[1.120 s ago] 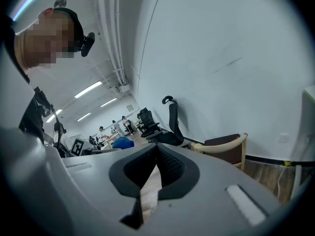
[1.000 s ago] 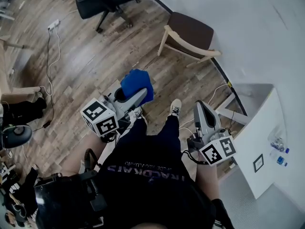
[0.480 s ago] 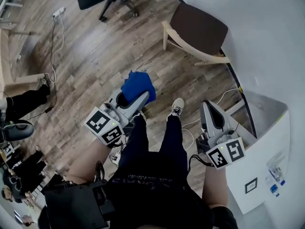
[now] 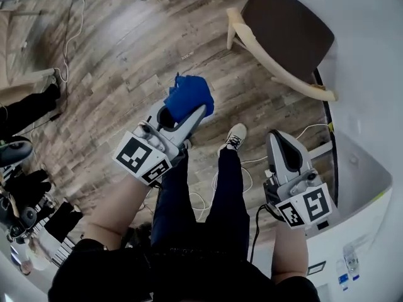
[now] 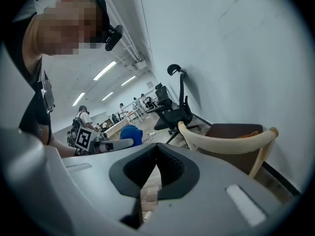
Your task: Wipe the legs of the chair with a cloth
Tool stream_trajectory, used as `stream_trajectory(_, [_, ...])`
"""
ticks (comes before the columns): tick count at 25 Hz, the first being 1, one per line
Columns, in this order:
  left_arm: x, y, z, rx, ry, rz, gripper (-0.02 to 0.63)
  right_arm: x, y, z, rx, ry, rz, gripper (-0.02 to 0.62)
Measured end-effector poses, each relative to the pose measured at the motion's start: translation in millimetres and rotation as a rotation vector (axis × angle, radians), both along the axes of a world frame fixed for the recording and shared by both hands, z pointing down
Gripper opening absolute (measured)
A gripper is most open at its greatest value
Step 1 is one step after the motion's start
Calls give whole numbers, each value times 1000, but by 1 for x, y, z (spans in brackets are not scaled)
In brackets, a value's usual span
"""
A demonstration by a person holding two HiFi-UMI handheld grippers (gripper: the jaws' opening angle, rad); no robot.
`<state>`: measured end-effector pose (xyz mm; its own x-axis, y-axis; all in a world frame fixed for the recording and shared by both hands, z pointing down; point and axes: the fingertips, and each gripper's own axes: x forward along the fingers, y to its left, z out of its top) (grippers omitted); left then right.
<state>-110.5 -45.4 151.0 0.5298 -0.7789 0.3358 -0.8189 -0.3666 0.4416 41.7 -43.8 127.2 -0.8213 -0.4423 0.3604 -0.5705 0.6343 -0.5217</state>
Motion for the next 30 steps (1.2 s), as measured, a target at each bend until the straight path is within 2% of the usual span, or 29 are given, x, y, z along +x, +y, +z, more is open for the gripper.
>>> stream_trajectory(5, [-6, -12, 66, 8, -36, 30, 127, -15, -8, 54, 14, 11, -30, 8])
stream_trajectory(14, [-14, -49, 195, 87, -55, 110, 127, -20, -6, 178, 50, 55, 13, 8])
stream_trajectory(22, [-23, -77, 282, 202, -74, 144, 127, -10, -21, 263, 151, 109, 50, 8])
stream_trajectory(25, [-14, -89, 298, 262, -94, 206, 127, -4, -29, 286, 196, 136, 51, 8])
stream_trajectory(28, [-7, -109, 314, 339, -155, 278, 127, 3, -41, 305, 271, 164, 56, 8])
stream_trajectory(30, [-9, -125, 330, 366, -171, 290, 127, 8, -50, 318, 318, 174, 72, 8])
